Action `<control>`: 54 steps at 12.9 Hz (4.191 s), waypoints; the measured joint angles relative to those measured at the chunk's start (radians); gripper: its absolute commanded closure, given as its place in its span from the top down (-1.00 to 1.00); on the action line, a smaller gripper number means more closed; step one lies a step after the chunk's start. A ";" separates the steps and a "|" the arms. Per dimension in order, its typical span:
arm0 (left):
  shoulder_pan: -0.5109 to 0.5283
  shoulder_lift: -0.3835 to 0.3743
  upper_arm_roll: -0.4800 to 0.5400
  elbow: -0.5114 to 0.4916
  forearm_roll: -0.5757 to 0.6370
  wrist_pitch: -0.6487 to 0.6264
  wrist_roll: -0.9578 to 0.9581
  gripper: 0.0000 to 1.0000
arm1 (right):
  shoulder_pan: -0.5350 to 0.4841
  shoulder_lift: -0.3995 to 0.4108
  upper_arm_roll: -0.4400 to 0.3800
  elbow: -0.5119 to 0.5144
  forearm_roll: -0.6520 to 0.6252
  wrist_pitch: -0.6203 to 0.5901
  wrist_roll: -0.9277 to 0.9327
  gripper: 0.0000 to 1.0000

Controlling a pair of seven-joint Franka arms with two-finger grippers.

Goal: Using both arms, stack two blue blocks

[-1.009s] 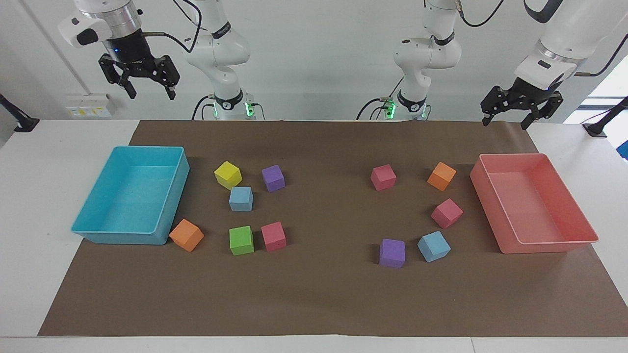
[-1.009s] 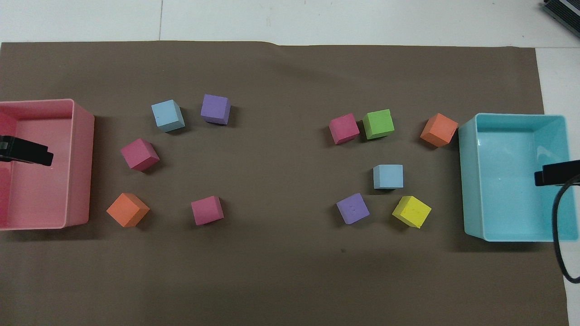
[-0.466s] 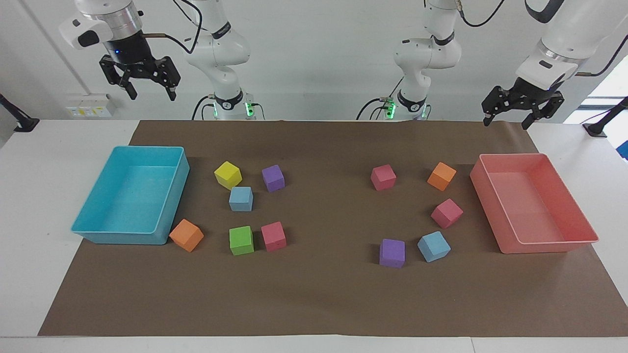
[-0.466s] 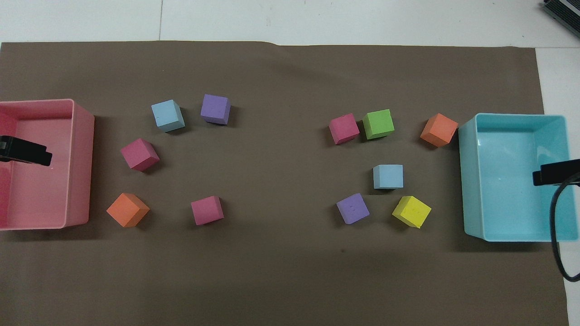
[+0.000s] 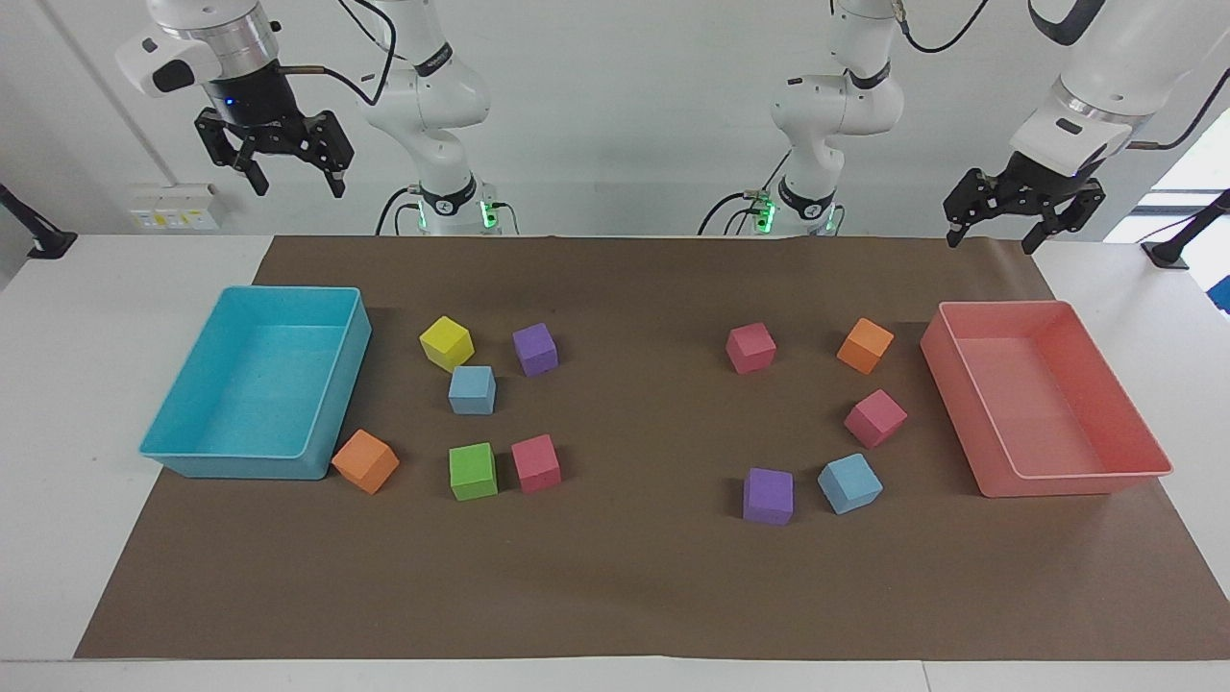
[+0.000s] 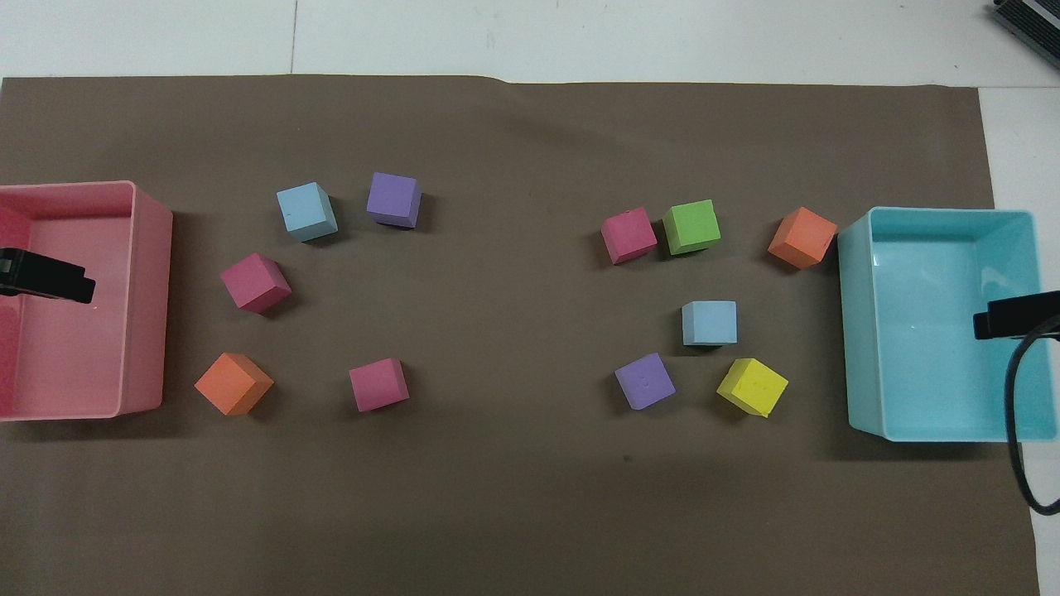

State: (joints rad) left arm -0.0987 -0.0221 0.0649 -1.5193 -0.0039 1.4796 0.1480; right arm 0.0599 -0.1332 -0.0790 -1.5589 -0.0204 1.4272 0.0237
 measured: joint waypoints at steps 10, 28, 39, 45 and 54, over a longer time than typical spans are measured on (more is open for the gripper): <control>0.000 0.000 0.000 0.000 0.000 0.000 0.000 1.00 | 0.000 0.000 0.000 0.000 0.000 0.000 -0.001 1.00; 0.000 0.000 0.000 0.000 0.000 0.000 0.000 1.00 | 0.000 0.000 0.000 0.000 0.000 0.000 -0.001 1.00; 0.000 0.000 0.000 0.000 0.000 0.000 0.000 1.00 | 0.001 -0.005 -0.001 0.003 0.000 0.000 -0.004 1.00; 0.000 0.000 0.000 0.000 0.000 0.000 0.000 1.00 | 0.026 0.008 0.017 -0.089 0.000 0.118 -0.004 1.00; 0.000 0.000 0.000 0.000 0.000 0.000 0.000 1.00 | 0.148 0.159 0.018 -0.299 0.002 0.468 0.106 1.00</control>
State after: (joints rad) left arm -0.0986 -0.0221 0.0653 -1.5193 -0.0039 1.4794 0.1480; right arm 0.2078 0.0257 -0.0609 -1.8576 -0.0189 1.8948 0.1294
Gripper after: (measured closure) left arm 0.000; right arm 0.000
